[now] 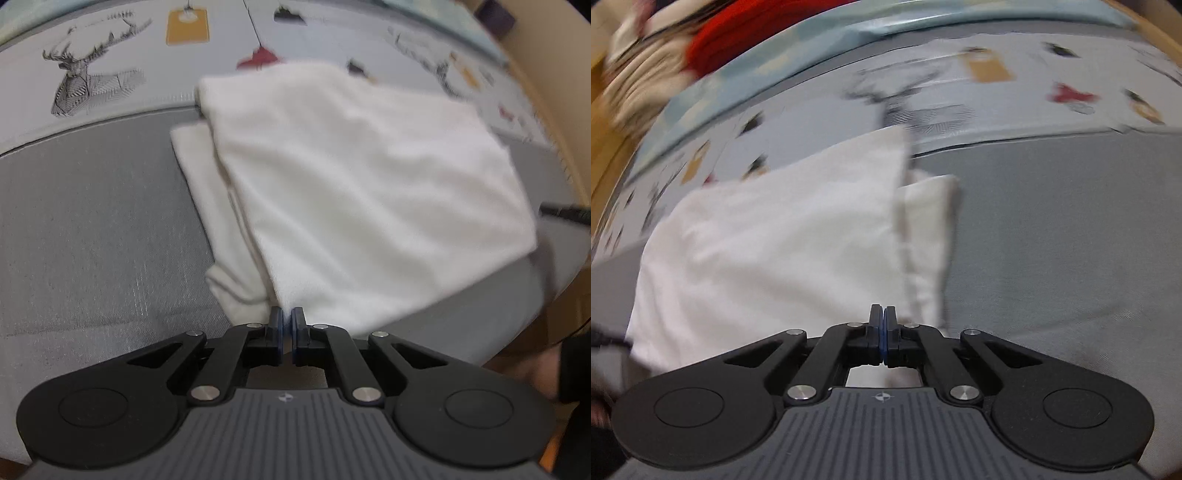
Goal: Fold small clothes
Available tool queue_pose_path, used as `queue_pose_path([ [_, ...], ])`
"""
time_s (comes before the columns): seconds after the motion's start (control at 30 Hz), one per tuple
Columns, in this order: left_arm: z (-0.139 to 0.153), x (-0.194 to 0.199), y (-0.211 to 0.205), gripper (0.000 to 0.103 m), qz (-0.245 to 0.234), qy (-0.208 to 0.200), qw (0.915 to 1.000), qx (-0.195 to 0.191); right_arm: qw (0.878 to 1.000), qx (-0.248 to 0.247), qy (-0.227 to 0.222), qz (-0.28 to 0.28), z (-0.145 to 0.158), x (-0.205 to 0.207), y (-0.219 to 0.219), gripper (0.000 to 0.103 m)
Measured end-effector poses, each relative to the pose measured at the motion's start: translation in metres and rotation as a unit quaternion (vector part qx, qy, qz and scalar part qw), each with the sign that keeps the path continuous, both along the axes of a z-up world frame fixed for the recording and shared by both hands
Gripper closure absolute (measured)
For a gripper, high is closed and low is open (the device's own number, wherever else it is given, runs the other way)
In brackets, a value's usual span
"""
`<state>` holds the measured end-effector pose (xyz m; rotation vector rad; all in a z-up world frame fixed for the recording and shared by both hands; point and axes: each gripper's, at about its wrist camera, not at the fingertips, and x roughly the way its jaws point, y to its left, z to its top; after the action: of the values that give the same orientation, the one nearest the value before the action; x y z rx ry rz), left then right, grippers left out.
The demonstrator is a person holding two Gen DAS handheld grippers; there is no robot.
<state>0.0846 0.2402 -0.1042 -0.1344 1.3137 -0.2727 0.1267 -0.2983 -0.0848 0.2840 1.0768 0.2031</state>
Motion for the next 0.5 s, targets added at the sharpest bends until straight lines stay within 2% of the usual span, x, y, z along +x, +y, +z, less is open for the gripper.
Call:
queue_pose_path([
  [0.1,-0.017,-0.001,0.002,0.098,-0.005,0.041,0.9987,0.028,0.996,-0.059,0.037,-0.058,-0.009,-0.003,-0.022,0.103],
  [0.17,-0.015,0.002,0.005,0.096,0.009,0.042,0.9988,0.022,0.996,-0.047,0.044,-0.056,-0.014,-0.004,-0.025,0.103],
  [0.23,-0.003,0.006,0.013,0.094,0.032,0.017,0.9993,-0.001,0.998,-0.01,0.025,-0.048,-0.008,-0.005,-0.022,0.098],
  [0.3,0.005,0.008,0.019,0.081,0.053,0.003,0.9982,-0.028,0.999,0.013,-0.003,-0.037,-0.002,-0.005,-0.013,0.068],
  [0.37,0.007,0.01,0.021,0.081,0.065,-0.005,0.9975,-0.029,0.999,0.012,-0.022,-0.021,0.001,-0.003,-0.001,0.061],
  [0.43,0.005,0.014,0.02,0.078,0.078,-0.004,0.9969,-0.015,1.0,-0.002,-0.023,-0.001,-0.003,0.005,0.013,0.061],
  [0.47,0.005,0.016,0.023,0.072,0.089,-0.003,0.996,-0.011,1.0,-0.011,-0.018,0.005,-0.007,0.007,0.017,0.062],
  [0.5,0.005,0.018,0.029,0.065,0.107,-0.002,0.9942,-0.013,1.0,-0.019,-0.01,0.009,-0.012,0.011,0.022,0.084],
])
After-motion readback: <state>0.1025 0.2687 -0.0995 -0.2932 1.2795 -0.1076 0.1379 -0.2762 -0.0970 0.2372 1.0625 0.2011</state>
